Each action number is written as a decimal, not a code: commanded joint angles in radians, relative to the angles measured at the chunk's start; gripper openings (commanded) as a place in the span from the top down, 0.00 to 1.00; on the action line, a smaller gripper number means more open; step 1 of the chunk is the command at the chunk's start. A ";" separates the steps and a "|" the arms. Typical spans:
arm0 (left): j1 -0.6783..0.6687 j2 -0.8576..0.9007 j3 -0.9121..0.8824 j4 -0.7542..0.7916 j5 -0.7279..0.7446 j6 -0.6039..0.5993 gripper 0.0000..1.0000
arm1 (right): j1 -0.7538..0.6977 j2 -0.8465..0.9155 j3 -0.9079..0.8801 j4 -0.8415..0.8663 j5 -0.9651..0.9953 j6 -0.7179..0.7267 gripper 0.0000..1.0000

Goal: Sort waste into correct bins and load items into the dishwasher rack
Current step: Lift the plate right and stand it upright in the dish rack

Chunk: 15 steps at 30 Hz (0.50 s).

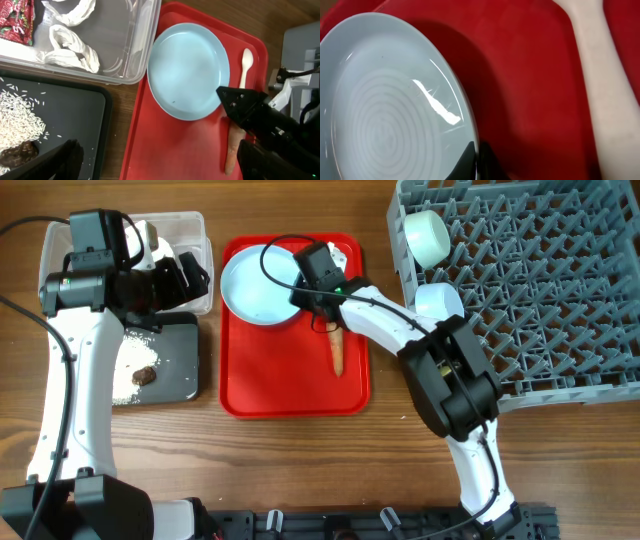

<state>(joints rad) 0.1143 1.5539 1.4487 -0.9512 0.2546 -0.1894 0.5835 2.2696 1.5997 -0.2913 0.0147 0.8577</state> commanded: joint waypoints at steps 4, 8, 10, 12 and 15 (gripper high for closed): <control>0.003 0.004 0.008 0.000 -0.006 0.002 0.00 | -0.082 -0.261 -0.001 -0.040 0.078 -0.279 0.96; 0.003 0.004 0.008 0.000 -0.006 0.002 0.00 | -0.134 -0.447 -0.001 -0.098 0.263 -0.486 0.96; 0.003 0.004 0.008 0.000 -0.006 0.002 0.00 | -0.154 -0.526 -0.001 -0.134 0.377 -0.578 0.96; 0.003 0.004 0.008 0.000 -0.006 0.002 0.00 | -0.181 -0.623 -0.001 -0.197 0.538 -0.683 0.96; 0.003 0.004 0.008 0.000 -0.006 0.002 0.00 | -0.220 -0.715 -0.001 -0.269 0.704 -0.785 0.96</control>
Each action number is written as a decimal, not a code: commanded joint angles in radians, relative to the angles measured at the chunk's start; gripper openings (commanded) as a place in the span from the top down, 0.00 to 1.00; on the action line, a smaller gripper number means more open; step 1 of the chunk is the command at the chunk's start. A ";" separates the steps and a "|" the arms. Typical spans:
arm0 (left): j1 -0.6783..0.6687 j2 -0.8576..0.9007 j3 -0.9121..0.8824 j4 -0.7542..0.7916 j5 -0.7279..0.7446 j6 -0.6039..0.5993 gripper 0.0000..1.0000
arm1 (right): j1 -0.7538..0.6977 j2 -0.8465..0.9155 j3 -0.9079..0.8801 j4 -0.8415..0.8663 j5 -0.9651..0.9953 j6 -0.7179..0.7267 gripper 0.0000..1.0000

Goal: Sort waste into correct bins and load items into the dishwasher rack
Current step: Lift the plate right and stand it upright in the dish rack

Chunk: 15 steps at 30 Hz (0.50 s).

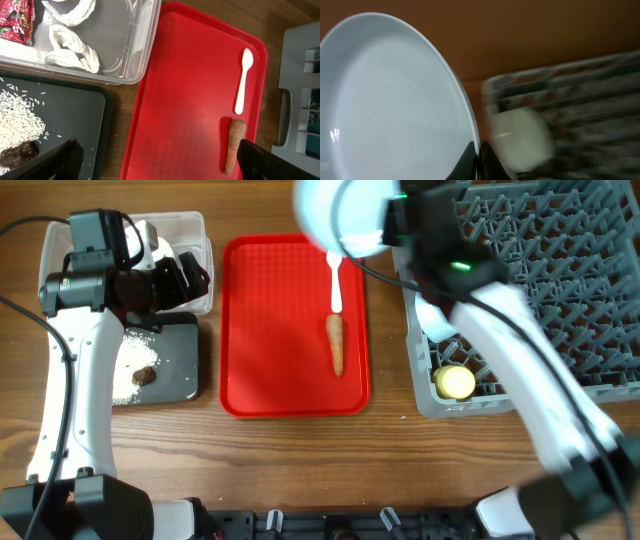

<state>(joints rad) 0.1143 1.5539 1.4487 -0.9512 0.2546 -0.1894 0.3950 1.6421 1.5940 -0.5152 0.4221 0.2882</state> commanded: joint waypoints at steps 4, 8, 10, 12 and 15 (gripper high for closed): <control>0.003 0.004 0.008 0.000 -0.006 0.002 0.00 | -0.126 -0.146 0.003 -0.090 0.370 -0.408 0.96; 0.003 0.004 0.008 0.000 -0.006 0.002 0.00 | -0.209 -0.131 0.001 -0.114 0.309 -0.731 0.96; 0.003 0.004 0.008 0.000 -0.006 0.002 0.00 | -0.235 -0.114 0.001 -0.138 0.275 -0.905 0.96; 0.003 0.004 0.008 0.000 -0.006 0.002 0.00 | -0.251 -0.091 0.001 -0.146 0.288 -1.027 0.96; 0.003 0.004 0.008 0.000 -0.006 0.002 0.00 | -0.256 -0.057 0.001 -0.148 0.331 -1.178 0.96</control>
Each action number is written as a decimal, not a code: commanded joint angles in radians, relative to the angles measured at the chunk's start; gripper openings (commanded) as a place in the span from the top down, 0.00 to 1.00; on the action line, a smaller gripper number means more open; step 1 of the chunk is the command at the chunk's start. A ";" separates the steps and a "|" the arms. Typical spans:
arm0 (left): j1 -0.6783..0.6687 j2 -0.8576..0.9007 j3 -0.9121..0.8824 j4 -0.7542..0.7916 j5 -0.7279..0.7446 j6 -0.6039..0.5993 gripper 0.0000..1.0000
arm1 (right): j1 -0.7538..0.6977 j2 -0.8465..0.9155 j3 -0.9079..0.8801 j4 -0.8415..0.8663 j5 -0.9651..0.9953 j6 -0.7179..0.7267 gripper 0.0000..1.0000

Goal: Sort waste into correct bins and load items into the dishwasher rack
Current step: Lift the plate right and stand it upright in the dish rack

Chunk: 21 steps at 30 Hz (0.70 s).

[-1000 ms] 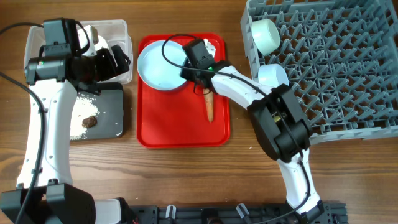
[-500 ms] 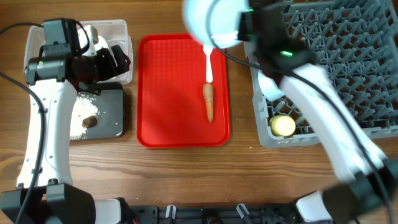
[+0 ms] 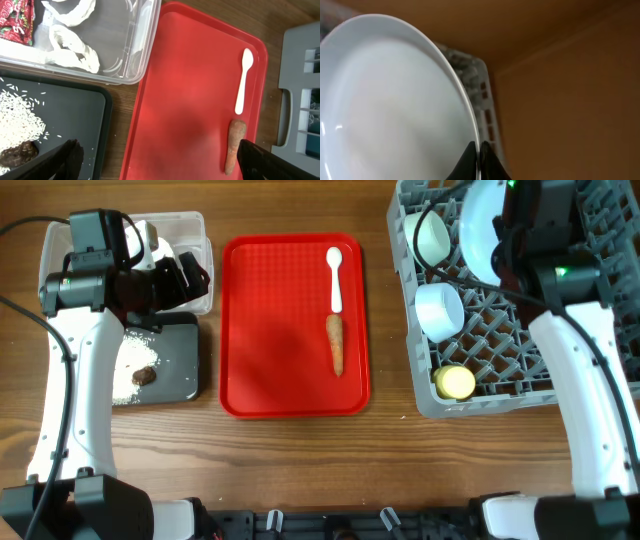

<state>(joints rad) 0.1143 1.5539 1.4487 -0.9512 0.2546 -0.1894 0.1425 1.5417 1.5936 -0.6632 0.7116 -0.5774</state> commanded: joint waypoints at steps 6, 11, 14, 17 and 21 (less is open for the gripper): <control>0.003 0.004 0.008 0.000 -0.006 0.002 0.00 | -0.026 0.127 0.001 0.100 0.042 -0.437 0.96; 0.003 0.004 0.008 0.000 -0.006 0.002 0.00 | -0.056 0.203 0.001 0.144 0.039 -0.440 0.95; 0.003 0.004 0.008 0.000 -0.006 0.002 0.00 | -0.058 0.243 0.001 0.144 0.019 -0.440 0.96; 0.003 0.004 0.008 0.000 -0.006 0.002 0.00 | -0.056 0.271 0.001 0.146 -0.045 -0.419 0.96; 0.003 0.004 0.008 0.000 -0.006 0.002 0.00 | -0.054 0.281 0.001 0.150 -0.151 -0.333 0.96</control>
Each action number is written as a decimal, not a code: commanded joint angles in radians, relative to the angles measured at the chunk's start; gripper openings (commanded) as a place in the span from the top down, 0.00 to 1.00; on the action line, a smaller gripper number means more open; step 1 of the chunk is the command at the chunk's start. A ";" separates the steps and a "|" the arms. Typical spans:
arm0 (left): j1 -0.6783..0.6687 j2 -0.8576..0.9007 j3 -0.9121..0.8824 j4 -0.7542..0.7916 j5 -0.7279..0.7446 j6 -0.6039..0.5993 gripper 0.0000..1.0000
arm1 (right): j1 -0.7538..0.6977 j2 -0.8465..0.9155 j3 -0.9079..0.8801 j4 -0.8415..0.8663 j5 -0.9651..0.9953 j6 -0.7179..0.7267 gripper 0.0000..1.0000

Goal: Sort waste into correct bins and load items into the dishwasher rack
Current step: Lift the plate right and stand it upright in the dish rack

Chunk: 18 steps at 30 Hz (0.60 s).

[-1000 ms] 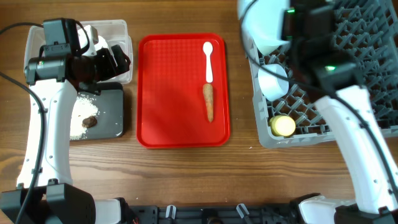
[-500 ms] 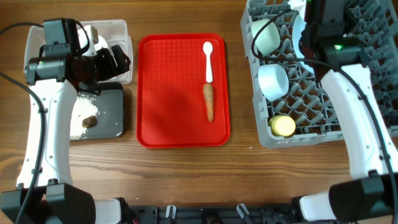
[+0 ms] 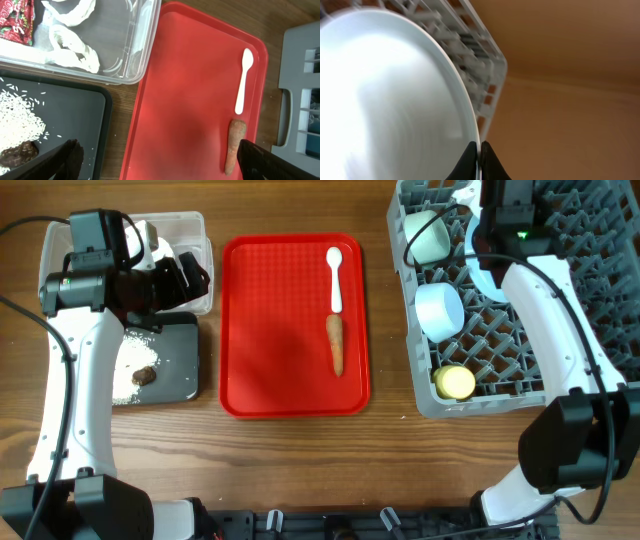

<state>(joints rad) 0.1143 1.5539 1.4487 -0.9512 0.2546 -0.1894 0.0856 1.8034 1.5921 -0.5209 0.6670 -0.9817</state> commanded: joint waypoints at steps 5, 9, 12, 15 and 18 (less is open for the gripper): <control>0.003 0.004 0.008 0.000 -0.006 0.002 0.00 | 0.006 0.019 0.003 0.002 -0.204 0.134 0.75; 0.003 0.004 0.008 0.000 -0.006 0.002 0.00 | 0.021 0.015 0.005 0.006 -0.218 0.206 0.00; 0.003 0.004 0.008 0.000 -0.006 0.002 0.00 | 0.027 -0.003 0.013 0.011 -0.244 0.320 0.00; 0.003 0.004 0.008 0.000 -0.006 0.002 0.00 | 0.029 -0.053 0.037 -0.016 -0.373 0.449 0.00; 0.003 0.004 0.008 0.000 -0.006 0.002 0.00 | 0.029 -0.127 0.046 -0.040 -0.613 0.624 0.00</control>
<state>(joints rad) 0.1143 1.5539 1.4487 -0.9512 0.2546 -0.1894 0.1101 1.7882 1.5940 -0.5537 0.3279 -0.6029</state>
